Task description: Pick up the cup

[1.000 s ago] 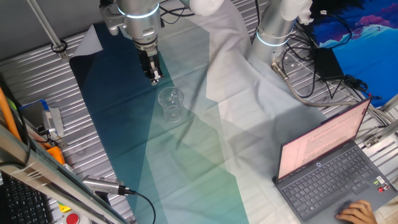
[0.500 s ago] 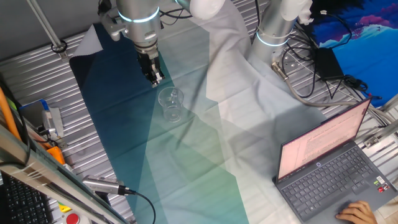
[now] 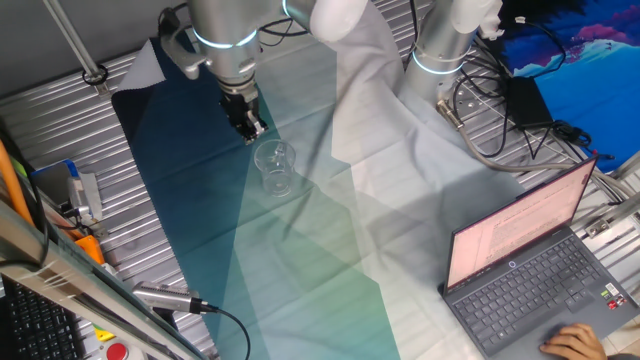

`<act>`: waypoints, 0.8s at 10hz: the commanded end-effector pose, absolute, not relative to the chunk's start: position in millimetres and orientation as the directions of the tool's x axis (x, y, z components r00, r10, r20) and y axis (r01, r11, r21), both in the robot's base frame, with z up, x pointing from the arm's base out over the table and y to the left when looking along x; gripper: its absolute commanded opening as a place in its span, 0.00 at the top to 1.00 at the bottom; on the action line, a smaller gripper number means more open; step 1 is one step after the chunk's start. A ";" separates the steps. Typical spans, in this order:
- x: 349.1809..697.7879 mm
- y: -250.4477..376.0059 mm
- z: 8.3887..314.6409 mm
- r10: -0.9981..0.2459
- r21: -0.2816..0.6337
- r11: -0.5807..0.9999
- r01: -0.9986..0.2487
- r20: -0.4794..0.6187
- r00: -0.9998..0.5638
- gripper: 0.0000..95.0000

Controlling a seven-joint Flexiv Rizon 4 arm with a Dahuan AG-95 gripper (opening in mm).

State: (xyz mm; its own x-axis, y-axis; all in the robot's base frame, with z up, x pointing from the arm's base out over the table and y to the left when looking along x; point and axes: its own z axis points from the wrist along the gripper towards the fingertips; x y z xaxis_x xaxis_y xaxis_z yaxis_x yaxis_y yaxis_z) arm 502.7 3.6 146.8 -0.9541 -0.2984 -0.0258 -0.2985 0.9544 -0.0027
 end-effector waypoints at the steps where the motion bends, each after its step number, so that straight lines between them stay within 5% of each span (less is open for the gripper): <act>1: 502.3 3.5 150.0 -0.380 0.001 0.925 -0.380 -0.018 -0.925 1.00; 2: 502.1 3.9 154.0 -0.404 0.003 0.915 -0.404 -0.014 -0.915 0.60; 4: 501.9 4.3 158.3 -0.434 0.012 0.901 -0.435 -0.016 -0.901 0.20; 5: 501.9 4.3 158.3 -0.441 0.023 0.897 -0.442 -0.022 -0.897 0.20; 6: 501.9 4.3 158.3 -0.445 0.045 0.894 -0.446 -0.033 -0.895 0.00; 8: 501.9 4.4 158.3 -0.457 0.049 0.887 -0.458 -0.037 -0.889 0.00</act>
